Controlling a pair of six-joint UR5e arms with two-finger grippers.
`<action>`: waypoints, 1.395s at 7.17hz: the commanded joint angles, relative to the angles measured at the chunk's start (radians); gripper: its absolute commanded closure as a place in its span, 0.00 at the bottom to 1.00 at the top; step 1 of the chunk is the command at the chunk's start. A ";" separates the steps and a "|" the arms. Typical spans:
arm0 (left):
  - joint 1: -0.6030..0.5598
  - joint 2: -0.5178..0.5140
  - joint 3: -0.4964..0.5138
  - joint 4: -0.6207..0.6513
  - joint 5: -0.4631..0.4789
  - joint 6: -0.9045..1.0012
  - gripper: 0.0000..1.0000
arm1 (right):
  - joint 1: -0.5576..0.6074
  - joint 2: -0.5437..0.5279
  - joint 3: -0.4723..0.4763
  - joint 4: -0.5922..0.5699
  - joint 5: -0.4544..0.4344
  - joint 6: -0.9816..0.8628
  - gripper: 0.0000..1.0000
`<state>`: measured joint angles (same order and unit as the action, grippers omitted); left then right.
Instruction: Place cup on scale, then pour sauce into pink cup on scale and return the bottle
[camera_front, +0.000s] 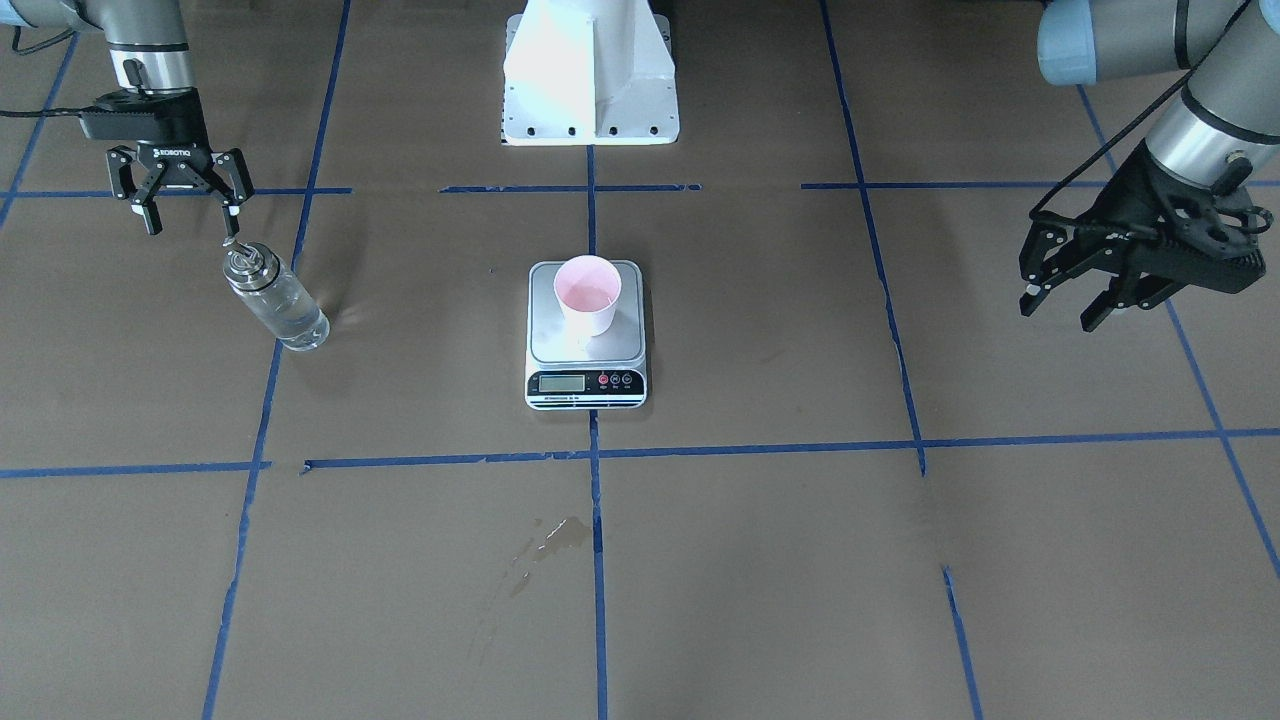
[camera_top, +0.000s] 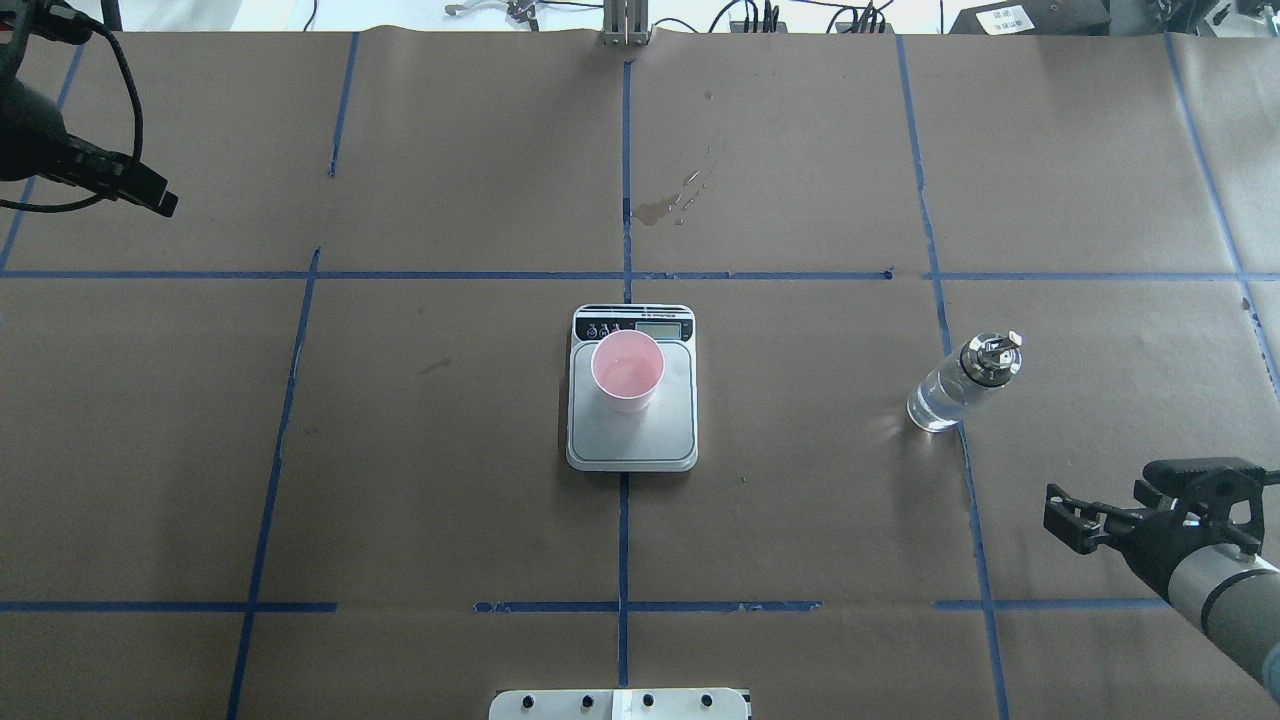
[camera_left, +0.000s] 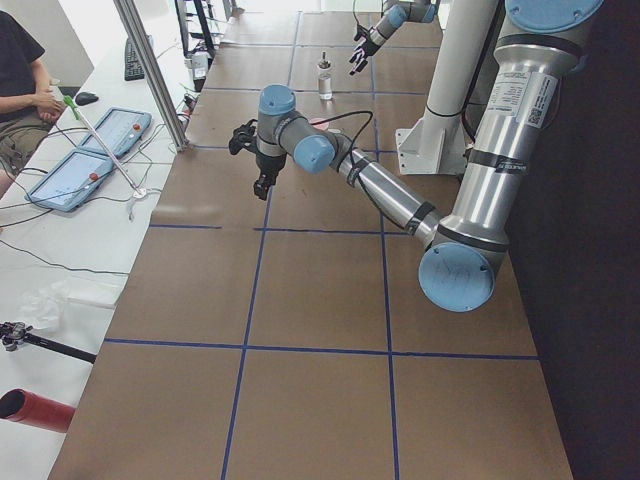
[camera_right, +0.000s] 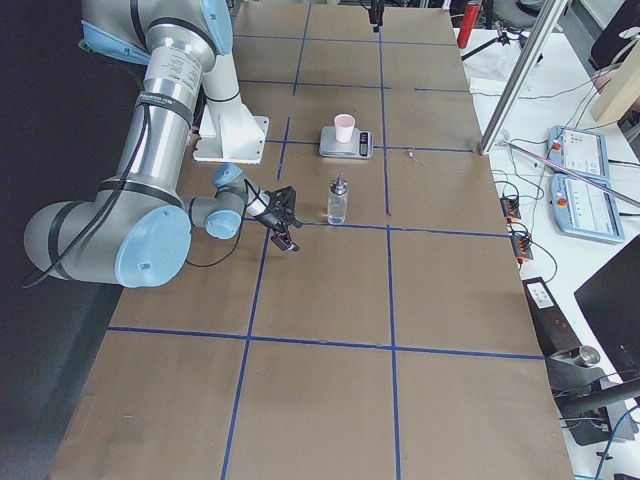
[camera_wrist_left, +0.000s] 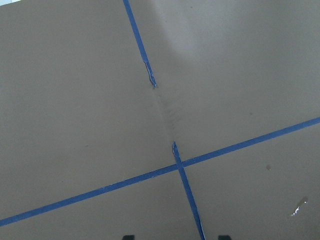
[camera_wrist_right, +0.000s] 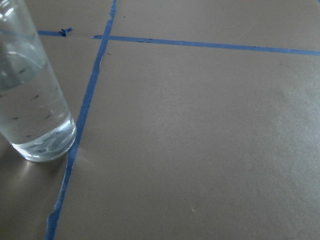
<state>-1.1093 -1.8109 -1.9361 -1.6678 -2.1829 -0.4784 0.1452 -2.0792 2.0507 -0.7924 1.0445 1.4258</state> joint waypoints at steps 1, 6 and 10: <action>0.000 -0.004 0.026 -0.003 0.000 0.010 0.36 | 0.245 -0.004 -0.021 0.069 0.270 -0.234 0.00; -0.083 0.045 0.101 0.000 -0.015 0.257 0.36 | 0.883 0.103 -0.204 0.090 0.887 -0.794 0.00; -0.268 0.130 0.178 0.000 -0.114 0.565 0.10 | 1.195 0.305 -0.233 -0.349 1.189 -1.077 0.00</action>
<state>-1.3356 -1.6922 -1.7823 -1.6683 -2.2896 0.0082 1.2457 -1.8413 1.8227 -0.9621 2.1649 0.5112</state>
